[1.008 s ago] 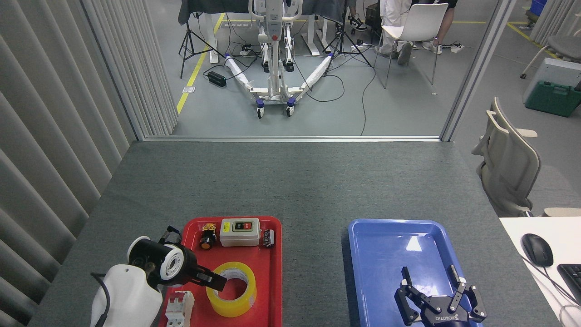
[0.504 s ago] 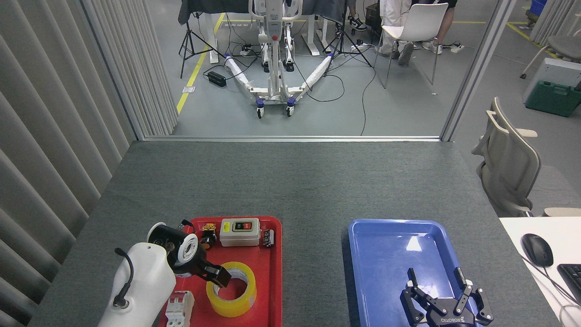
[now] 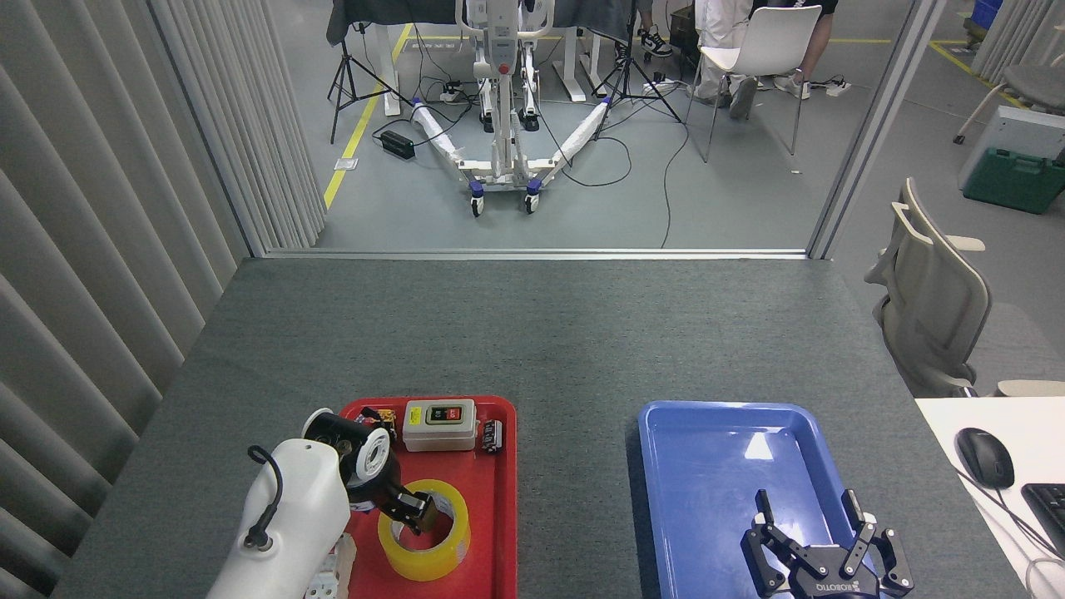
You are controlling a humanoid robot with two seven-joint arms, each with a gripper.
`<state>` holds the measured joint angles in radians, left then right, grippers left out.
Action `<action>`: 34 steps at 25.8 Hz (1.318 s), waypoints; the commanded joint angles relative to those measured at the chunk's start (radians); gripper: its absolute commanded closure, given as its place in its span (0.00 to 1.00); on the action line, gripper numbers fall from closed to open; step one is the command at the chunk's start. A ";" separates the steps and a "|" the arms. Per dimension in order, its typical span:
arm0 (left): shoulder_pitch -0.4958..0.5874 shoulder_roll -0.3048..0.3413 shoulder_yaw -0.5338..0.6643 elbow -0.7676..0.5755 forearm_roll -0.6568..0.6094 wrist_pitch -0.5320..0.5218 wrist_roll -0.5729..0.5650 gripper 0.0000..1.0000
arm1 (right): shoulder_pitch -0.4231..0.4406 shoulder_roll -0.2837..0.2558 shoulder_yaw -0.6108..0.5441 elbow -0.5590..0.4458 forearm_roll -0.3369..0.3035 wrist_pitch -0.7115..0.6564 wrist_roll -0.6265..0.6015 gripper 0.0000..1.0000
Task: Place and move tape with both arms
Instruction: 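Reach the left gripper down to the yellow tape roll and grasp it, then lift the tape roll with the left gripper toward the right gripper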
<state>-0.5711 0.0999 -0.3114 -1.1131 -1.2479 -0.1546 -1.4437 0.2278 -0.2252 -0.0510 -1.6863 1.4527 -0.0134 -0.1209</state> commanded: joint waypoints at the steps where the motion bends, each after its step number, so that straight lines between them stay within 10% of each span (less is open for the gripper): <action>1: -0.004 -0.022 0.000 0.010 -0.002 -0.002 0.003 0.47 | 0.002 0.000 -0.006 -0.001 0.000 -0.010 0.000 0.00; 7: -0.026 -0.026 -0.003 0.108 -0.010 0.000 0.005 0.51 | 0.002 -0.002 -0.006 0.001 0.000 -0.007 0.000 0.00; 13: -0.044 -0.026 -0.005 0.118 -0.001 -0.049 0.009 1.00 | 0.002 -0.008 -0.007 0.001 0.000 -0.005 0.000 0.00; 19: -0.084 -0.022 -0.003 0.099 0.041 -0.098 0.123 1.00 | 0.002 -0.019 -0.010 0.004 -0.001 -0.022 -0.002 0.00; 28: 0.065 0.050 0.084 -0.131 0.352 -0.114 0.631 1.00 | 0.004 -0.019 -0.009 0.007 0.000 -0.068 -0.005 0.00; 34: 0.062 0.058 -0.005 -0.017 0.917 -0.483 0.687 1.00 | 0.008 -0.017 -0.007 0.005 0.005 -0.175 -0.048 0.00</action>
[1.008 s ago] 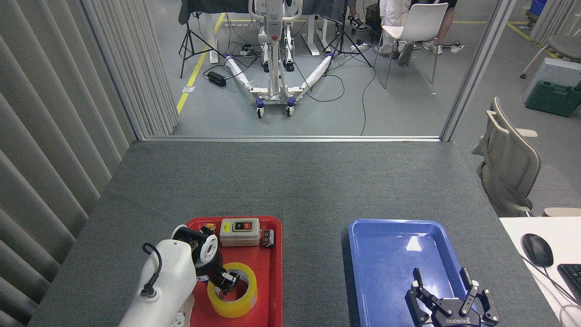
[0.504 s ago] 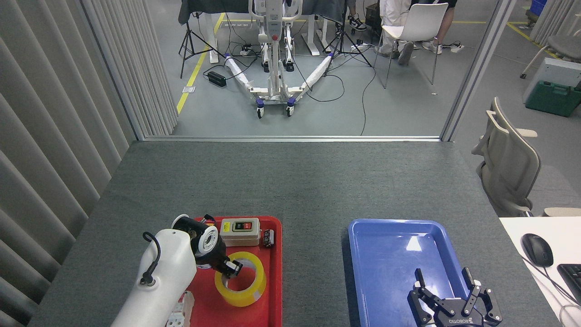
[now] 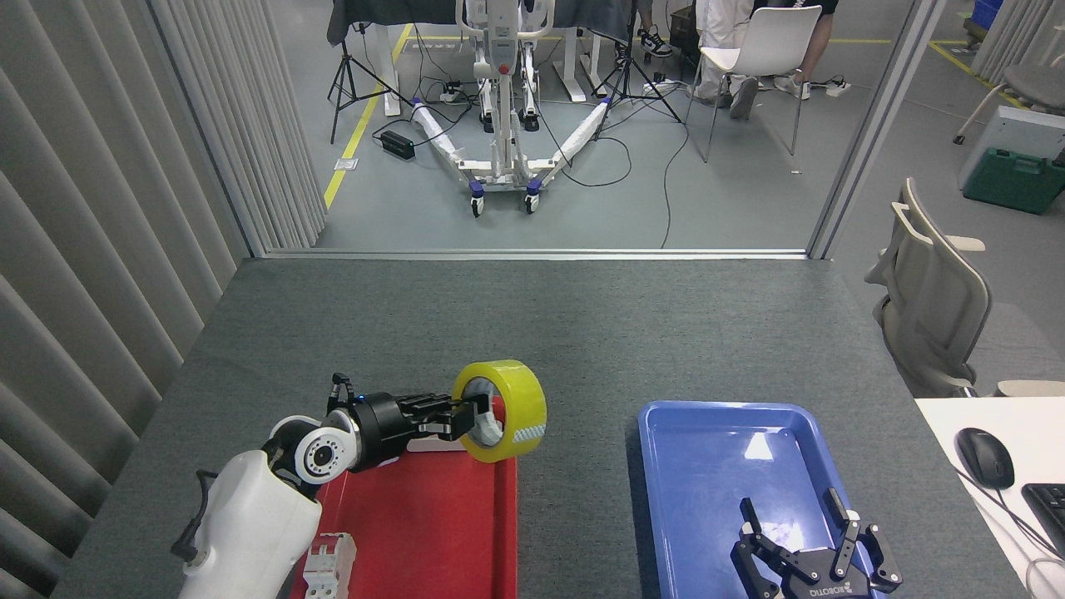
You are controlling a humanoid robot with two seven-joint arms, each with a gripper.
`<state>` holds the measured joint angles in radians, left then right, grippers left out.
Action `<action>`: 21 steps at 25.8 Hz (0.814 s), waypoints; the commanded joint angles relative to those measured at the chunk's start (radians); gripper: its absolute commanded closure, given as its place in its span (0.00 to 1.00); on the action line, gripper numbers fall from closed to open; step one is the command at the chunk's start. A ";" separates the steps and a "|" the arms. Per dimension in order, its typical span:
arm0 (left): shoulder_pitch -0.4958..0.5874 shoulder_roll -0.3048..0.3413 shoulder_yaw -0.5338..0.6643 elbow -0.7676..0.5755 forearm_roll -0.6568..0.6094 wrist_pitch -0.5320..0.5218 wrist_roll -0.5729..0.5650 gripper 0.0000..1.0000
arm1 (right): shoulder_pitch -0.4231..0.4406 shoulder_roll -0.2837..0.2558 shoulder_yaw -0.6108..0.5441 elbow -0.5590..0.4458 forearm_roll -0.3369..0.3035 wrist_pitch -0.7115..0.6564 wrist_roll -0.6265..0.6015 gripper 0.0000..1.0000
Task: Place and move tape with both arms
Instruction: 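Lift the tape roll with the left gripper toward the right gripper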
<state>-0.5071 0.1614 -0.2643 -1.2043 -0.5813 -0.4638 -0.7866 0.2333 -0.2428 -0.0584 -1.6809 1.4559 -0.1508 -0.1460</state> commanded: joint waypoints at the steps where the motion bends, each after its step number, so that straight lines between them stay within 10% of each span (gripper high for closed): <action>1: -0.013 -0.011 -0.099 0.114 0.319 -0.257 0.029 1.00 | 0.004 0.000 0.000 0.000 0.001 -0.044 -0.026 0.00; 8: -0.047 -0.042 -0.313 0.186 0.508 -0.322 0.029 1.00 | 0.006 0.000 0.000 -0.002 0.003 -0.121 -0.027 0.00; 16: -0.048 -0.083 -0.348 0.223 0.508 -0.322 0.029 1.00 | 0.057 -0.081 -0.070 -0.036 -0.006 -0.635 -0.213 0.00; 21: -0.048 -0.085 -0.359 0.227 0.508 -0.322 0.030 1.00 | 0.060 -0.102 -0.092 -0.045 -0.089 -0.635 -0.253 0.00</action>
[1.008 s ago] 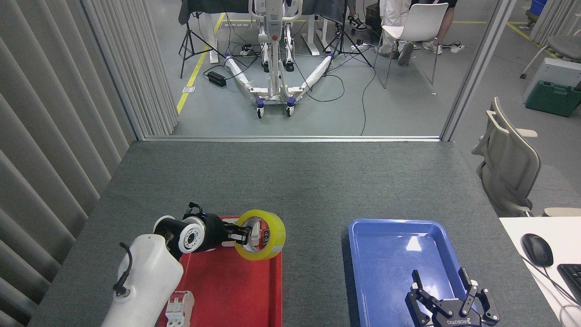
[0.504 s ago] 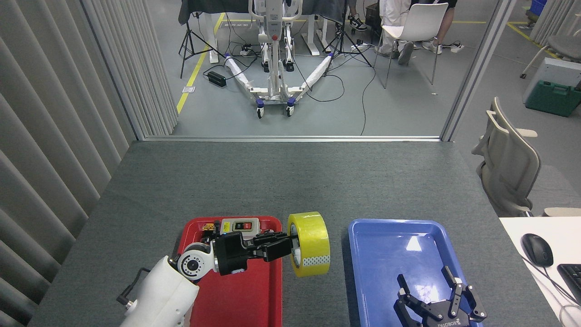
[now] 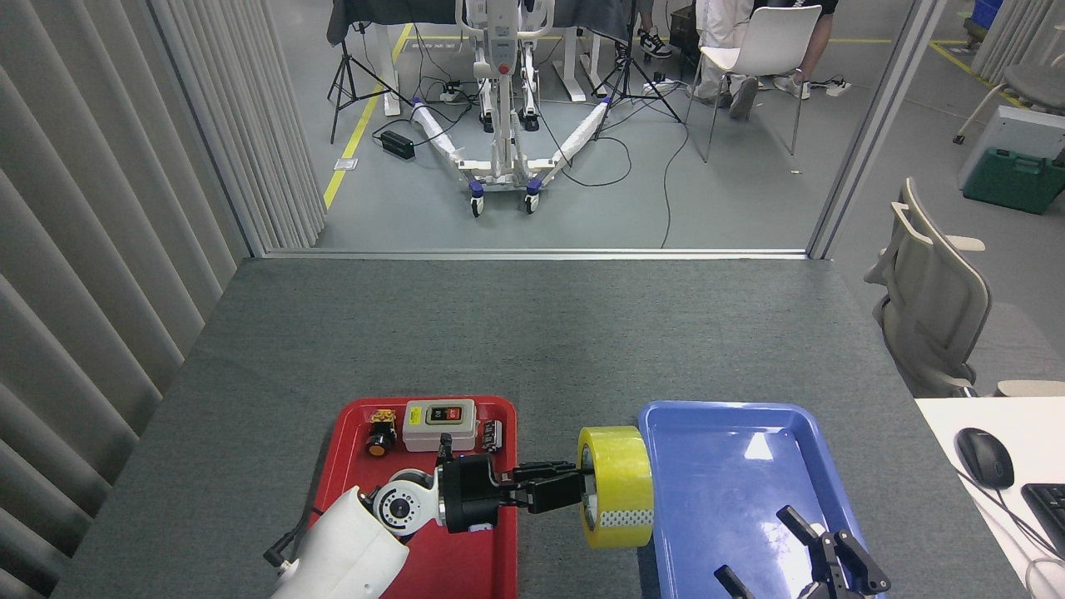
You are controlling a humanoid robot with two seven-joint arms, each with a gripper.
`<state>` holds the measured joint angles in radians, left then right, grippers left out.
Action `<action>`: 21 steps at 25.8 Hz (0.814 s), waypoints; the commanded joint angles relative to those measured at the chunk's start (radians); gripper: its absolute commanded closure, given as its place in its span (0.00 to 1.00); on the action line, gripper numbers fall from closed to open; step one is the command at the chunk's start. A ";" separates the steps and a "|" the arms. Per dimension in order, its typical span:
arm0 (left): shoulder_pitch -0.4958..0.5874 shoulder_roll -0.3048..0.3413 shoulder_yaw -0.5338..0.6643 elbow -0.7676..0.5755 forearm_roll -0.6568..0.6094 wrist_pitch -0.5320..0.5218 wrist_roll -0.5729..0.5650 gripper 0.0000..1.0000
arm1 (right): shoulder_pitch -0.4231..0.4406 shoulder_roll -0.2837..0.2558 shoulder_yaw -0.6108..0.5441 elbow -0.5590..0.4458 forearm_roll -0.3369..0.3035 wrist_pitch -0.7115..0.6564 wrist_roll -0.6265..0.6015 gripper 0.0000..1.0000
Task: Place and move tape with both arms
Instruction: 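Bring the right gripper under the tape roll held by the left gripper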
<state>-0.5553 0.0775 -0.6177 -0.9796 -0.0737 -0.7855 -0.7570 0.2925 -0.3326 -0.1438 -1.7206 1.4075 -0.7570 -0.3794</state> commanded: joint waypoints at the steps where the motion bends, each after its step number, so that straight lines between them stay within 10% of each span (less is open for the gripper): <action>1: 0.000 -0.001 -0.005 0.004 0.000 0.000 0.001 1.00 | -0.007 -0.014 -0.002 -0.005 -0.039 -0.028 -0.010 0.00; 16: 0.015 -0.001 -0.050 -0.027 -0.012 0.000 0.001 1.00 | -0.076 0.015 0.244 0.003 0.001 -0.028 0.094 0.00; 21: 0.015 -0.001 -0.054 -0.030 -0.014 0.000 -0.001 1.00 | -0.073 0.014 0.245 0.003 0.004 -0.028 0.094 0.24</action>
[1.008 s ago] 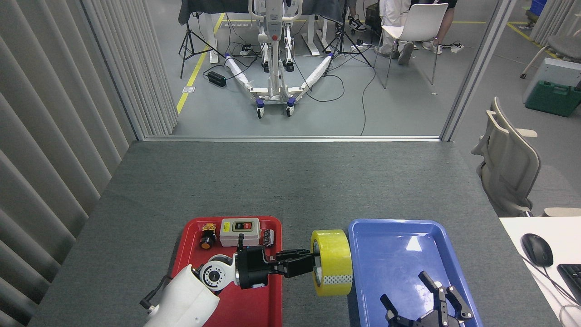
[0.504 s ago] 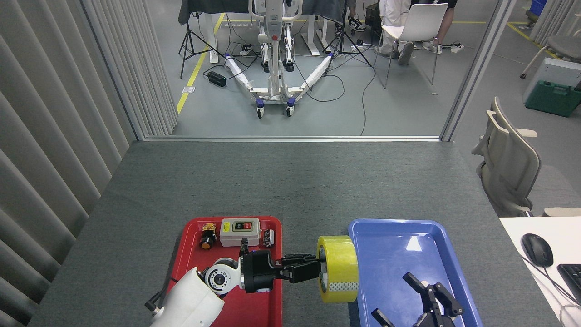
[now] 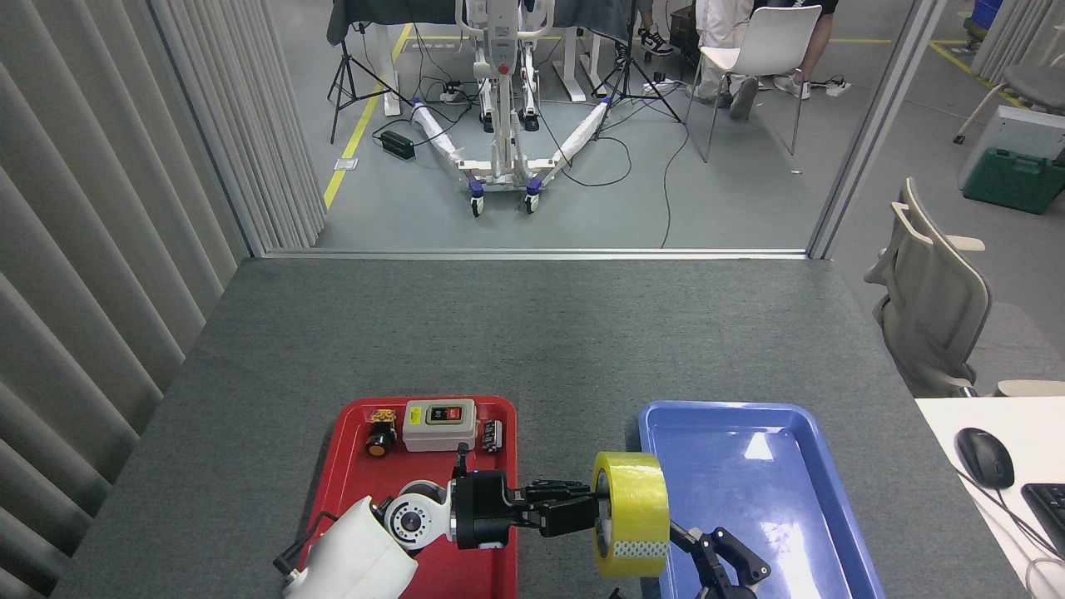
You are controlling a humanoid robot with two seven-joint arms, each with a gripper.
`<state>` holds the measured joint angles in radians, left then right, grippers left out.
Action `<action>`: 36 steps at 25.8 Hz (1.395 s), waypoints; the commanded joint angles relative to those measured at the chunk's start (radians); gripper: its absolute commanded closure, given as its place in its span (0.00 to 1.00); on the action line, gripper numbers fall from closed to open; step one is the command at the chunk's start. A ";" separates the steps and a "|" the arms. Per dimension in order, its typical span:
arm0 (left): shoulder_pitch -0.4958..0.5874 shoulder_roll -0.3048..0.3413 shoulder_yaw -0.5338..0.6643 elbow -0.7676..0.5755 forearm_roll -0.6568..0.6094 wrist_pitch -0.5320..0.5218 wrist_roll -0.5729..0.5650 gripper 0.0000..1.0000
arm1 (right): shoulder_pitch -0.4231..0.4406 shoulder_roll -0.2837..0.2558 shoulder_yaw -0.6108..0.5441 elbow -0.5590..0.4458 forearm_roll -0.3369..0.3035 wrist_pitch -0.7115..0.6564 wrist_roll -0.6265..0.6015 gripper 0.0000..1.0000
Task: Place and move tape with both arms
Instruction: 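Bring the right gripper under the tape roll held by the left gripper, then release the tape with the left gripper and lower it into the blue tray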
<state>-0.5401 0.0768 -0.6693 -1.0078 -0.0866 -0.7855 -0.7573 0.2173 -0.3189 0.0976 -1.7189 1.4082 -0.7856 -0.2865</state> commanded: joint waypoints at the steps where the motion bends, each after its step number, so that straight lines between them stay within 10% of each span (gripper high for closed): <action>1: 0.000 0.000 -0.003 -0.002 -0.001 0.000 0.001 1.00 | 0.004 0.001 0.002 0.001 0.003 0.000 0.001 0.29; 12: 0.017 0.003 -0.029 -0.032 -0.001 0.000 0.003 1.00 | 0.011 0.003 -0.009 0.001 0.008 0.000 0.001 0.69; 14: 0.019 0.003 -0.033 -0.031 -0.001 0.000 0.003 0.83 | 0.013 0.003 -0.012 0.001 0.015 0.000 0.001 0.74; 18: 0.022 0.006 -0.030 -0.015 -0.001 0.000 0.003 0.02 | 0.013 0.003 -0.015 0.001 0.020 0.000 0.001 0.79; 36: 0.066 0.121 0.430 0.008 -0.111 0.071 0.121 0.01 | 0.031 0.004 -0.084 0.002 0.023 0.000 0.004 0.91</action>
<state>-0.4804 0.1444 -0.2981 -1.0025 -0.1204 -0.7743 -0.7100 0.2464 -0.3144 0.0353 -1.7169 1.4321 -0.7861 -0.2807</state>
